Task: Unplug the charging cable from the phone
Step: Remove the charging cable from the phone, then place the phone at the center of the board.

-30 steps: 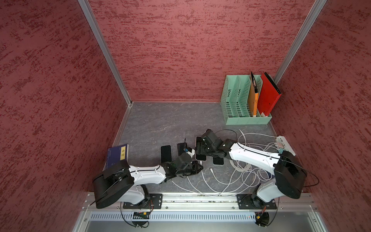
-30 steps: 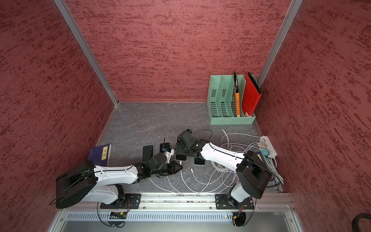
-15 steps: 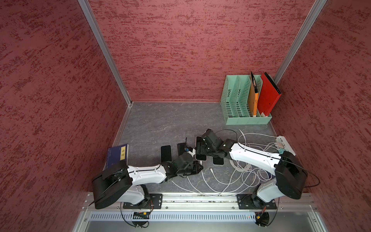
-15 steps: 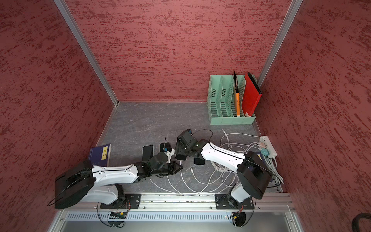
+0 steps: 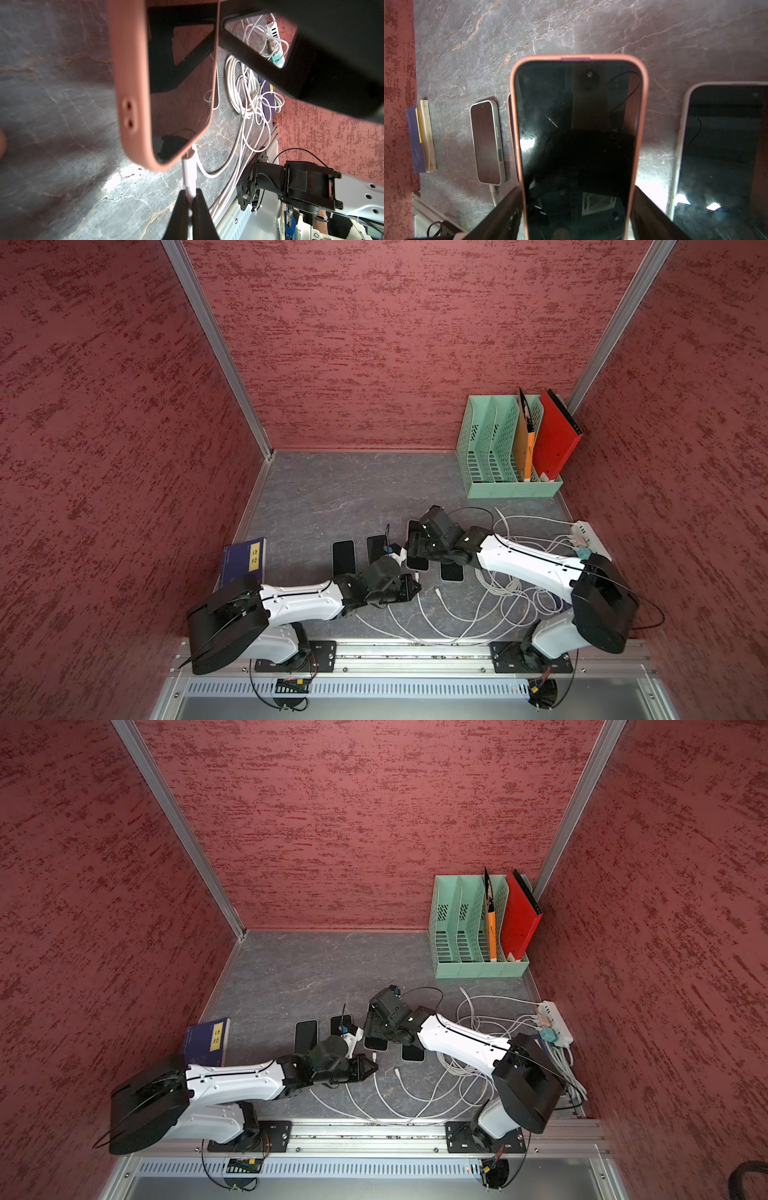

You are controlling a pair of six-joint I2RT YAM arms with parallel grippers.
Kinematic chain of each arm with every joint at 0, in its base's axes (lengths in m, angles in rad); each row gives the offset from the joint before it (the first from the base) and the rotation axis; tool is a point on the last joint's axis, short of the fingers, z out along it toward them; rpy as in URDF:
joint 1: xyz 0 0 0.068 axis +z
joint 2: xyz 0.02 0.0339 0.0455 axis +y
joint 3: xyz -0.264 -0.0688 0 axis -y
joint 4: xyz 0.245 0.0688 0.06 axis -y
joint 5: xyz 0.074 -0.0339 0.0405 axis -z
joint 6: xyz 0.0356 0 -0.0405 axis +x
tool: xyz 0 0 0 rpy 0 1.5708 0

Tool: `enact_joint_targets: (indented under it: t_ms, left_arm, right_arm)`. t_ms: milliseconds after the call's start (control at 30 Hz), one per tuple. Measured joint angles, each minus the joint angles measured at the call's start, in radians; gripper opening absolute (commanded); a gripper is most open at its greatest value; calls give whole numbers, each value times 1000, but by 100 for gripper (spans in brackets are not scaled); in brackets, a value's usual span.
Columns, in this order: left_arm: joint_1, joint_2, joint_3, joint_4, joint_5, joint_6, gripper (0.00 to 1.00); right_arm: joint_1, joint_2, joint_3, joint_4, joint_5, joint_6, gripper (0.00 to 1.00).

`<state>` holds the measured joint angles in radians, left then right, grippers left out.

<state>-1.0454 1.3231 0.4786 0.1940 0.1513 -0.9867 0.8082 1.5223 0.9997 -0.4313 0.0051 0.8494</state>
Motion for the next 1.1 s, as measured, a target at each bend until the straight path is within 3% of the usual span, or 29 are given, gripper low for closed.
enact_joint_targets:
  t_ms: [300, 433, 467, 633, 767, 933, 1100]
  left_arm:
    - [0, 0, 4, -1, 1, 8, 2]
    - [0, -1, 10, -10, 1, 22, 53]
    - [0, -3, 11, -15, 2, 23, 62]
    - [8, -85, 12, -104, -5, 48, 82]
    - [22, -229, 32, -272, -82, 65, 100]
    - [98, -471, 42, -502, -229, 59, 100]
    - [185, -635, 26, -608, -308, 47, 100]
  right_arm:
    - [-21, 0, 21, -17, 0, 0, 27]
    - [-21, 0, 34, -30, 0, -1, 27]
    - [-22, 0, 37, -37, 1, -2, 27]
    - [-32, 0, 72, -94, 19, -23, 28]
    - [-40, 0, 112, -137, 38, -51, 28]
    - [-42, 32, 156, -150, 48, -85, 29]
    - [-43, 145, 199, -164, 55, -118, 30]
